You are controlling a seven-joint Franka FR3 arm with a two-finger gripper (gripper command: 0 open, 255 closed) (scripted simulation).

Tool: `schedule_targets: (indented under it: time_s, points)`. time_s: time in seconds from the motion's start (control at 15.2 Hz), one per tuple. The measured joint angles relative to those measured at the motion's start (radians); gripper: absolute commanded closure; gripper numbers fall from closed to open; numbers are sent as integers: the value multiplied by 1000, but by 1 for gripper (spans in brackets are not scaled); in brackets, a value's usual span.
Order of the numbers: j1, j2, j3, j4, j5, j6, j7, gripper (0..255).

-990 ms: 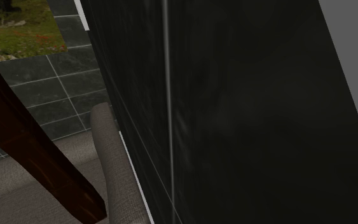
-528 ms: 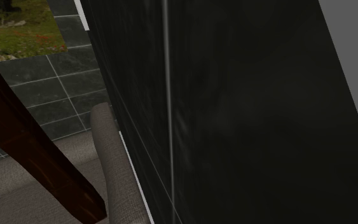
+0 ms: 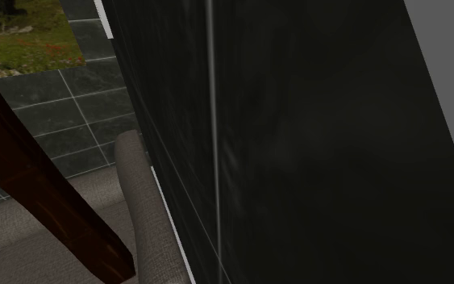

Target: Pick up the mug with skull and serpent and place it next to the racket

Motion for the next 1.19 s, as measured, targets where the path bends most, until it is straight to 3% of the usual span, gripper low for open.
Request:
schedule_targets:
  time_s: [1.19]
  points:
    - [2, -89, 26, 173, 8, -261, -6, 255]
